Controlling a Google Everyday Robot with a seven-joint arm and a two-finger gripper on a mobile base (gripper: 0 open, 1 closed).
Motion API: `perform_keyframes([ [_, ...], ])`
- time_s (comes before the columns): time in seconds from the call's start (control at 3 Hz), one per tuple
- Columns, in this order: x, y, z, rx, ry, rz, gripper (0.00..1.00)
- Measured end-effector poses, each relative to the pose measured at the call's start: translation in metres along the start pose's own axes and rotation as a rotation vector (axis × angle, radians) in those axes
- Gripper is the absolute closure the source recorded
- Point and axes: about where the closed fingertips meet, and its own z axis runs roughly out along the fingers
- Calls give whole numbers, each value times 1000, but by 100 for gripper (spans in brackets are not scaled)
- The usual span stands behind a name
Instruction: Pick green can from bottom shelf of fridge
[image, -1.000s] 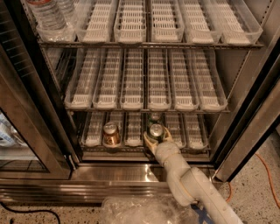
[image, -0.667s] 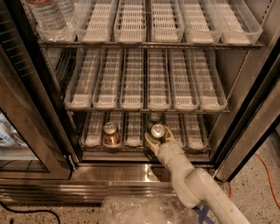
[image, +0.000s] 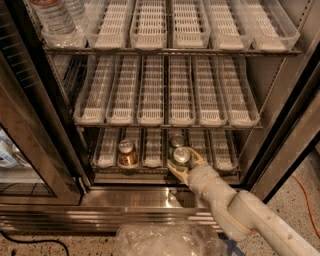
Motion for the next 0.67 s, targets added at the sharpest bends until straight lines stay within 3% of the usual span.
perform_keyframes([
  [0.33, 7, 30, -14, -147, 47, 43, 100],
  [0.67, 6, 48, -37, -289, 104, 18, 100],
])
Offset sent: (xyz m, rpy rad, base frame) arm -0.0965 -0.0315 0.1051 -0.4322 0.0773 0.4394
